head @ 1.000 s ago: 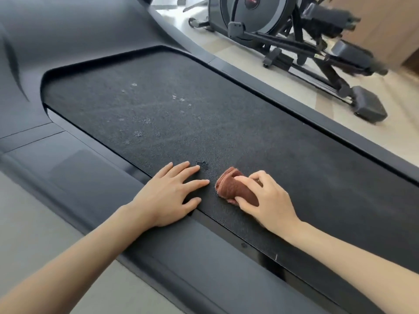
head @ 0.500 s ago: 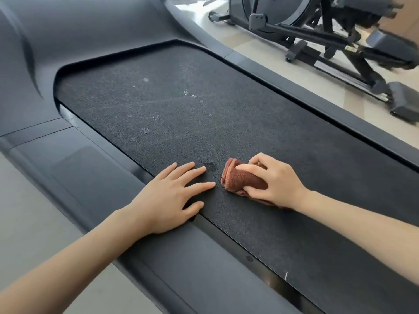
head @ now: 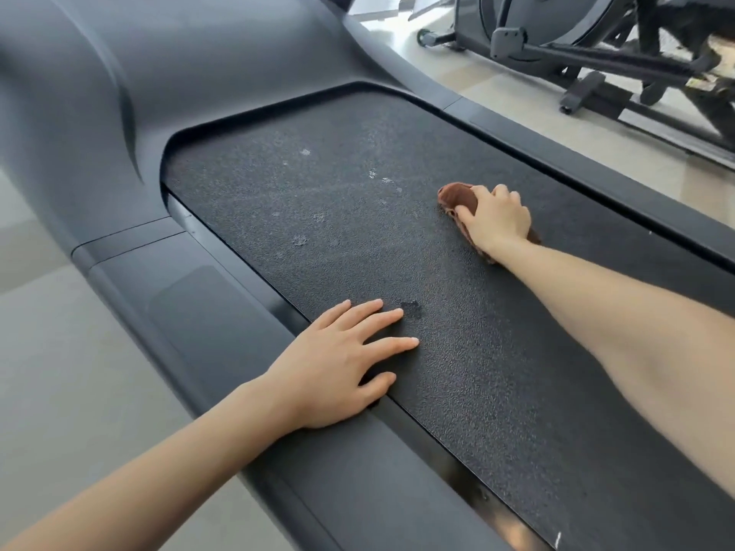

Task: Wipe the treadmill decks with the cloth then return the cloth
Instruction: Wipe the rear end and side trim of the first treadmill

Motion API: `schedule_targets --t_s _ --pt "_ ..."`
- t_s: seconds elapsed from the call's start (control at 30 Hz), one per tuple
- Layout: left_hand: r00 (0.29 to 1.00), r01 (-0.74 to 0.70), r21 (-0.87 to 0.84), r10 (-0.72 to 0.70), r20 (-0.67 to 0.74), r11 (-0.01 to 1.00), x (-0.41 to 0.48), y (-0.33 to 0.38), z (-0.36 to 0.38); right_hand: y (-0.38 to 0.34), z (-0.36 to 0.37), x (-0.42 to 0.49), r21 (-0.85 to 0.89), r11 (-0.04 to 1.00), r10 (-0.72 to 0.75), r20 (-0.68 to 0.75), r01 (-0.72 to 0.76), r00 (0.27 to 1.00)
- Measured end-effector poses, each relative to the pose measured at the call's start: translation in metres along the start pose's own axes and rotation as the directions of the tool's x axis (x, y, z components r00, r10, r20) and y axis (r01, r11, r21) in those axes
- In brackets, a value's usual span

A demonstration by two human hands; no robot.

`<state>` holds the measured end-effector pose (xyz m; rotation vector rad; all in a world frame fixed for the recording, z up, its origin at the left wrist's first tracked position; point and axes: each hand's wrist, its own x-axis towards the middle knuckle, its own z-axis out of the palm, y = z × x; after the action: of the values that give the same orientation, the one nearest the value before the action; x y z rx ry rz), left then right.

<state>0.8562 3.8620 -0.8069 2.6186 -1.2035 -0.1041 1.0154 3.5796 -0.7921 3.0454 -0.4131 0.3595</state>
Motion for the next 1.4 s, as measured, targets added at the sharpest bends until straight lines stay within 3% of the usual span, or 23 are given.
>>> schedule_targets --t_s 0.1,0.2,0.27,0.4,0.53,0.6,0.73,0.83,0.93,1.13,1.23,1.33,1.4 --pt "1.0 0.001 0.013 -0.001 0.0 1.0 0.0 0.001 0.001 0.003 -0.001 -0.011 0.007 0.999 -0.051 -0.032 0.052 0.998" --pt "1.0 -0.015 0.021 0.014 0.027 1.0 -0.003 -0.002 -0.003 0.008 -0.019 -0.027 0.155 0.965 -0.227 0.08 0.212 0.971" --pt "0.999 -0.004 0.022 0.003 0.032 1.0 -0.009 -0.008 -0.006 0.008 -0.028 -0.057 0.257 0.907 -0.355 0.041 0.333 0.934" --pt "0.995 0.09 0.038 -0.091 0.041 0.995 -0.027 -0.027 -0.018 0.001 -0.035 -0.152 0.249 0.75 -0.58 -0.198 0.613 0.79" --pt "0.988 0.15 0.048 -0.152 0.03 0.987 -0.034 -0.031 -0.022 0.002 -0.033 -0.163 0.213 0.614 -0.71 -0.271 0.76 0.65" --pt "0.987 0.154 0.047 -0.156 0.029 0.987 -0.034 -0.03 -0.021 -0.004 -0.03 -0.145 0.174 0.617 -0.72 -0.266 0.767 0.64" --pt "0.988 0.151 0.04 -0.152 0.03 0.988 -0.033 -0.03 -0.021 -0.033 -0.023 -0.106 0.224 0.855 -0.425 -0.216 0.468 0.879" --pt "0.99 0.136 0.046 -0.137 0.028 0.99 -0.034 -0.031 -0.02 -0.044 -0.022 -0.099 0.239 0.902 -0.327 -0.168 0.361 0.93" --pt "0.991 0.131 0.046 -0.133 0.03 0.99 -0.034 -0.033 -0.019 -0.032 -0.034 -0.134 0.336 0.796 -0.48 -0.158 0.504 0.863" --pt "0.991 0.129 0.031 -0.13 0.032 0.991 -0.034 -0.034 -0.018 0.042 -0.062 -0.241 0.372 0.522 -0.771 -0.18 0.768 0.611" --pt "0.992 0.122 0.025 -0.122 0.024 0.992 -0.034 -0.035 -0.018 0.076 -0.071 -0.262 0.361 0.435 -0.839 -0.171 0.825 0.517" --pt "0.993 0.117 0.028 -0.118 0.022 0.993 -0.033 -0.035 -0.018 0.074 -0.074 -0.253 0.324 0.413 -0.874 -0.124 0.852 0.47" --pt "0.993 0.113 0.022 -0.114 0.022 0.993 -0.033 -0.035 -0.018 0.056 -0.073 -0.247 0.32 0.48 -0.841 -0.099 0.817 0.532"
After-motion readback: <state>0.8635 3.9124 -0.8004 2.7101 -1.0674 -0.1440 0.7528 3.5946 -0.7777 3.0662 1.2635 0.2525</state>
